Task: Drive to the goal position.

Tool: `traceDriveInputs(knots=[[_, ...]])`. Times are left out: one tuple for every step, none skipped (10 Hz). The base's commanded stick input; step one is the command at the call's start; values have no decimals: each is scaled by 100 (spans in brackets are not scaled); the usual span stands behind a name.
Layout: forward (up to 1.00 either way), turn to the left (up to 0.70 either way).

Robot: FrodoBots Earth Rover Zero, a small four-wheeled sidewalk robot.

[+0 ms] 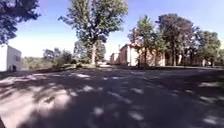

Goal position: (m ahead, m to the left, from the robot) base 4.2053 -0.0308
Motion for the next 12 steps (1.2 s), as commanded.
traceDriveInputs(knots=[[45, 0], [45, 0], [45, 0], [45, 0], [45, 0], [45, 0], [45, 0], [45, 0], [45, 0], [45, 0], [45, 0], [45, 0]])
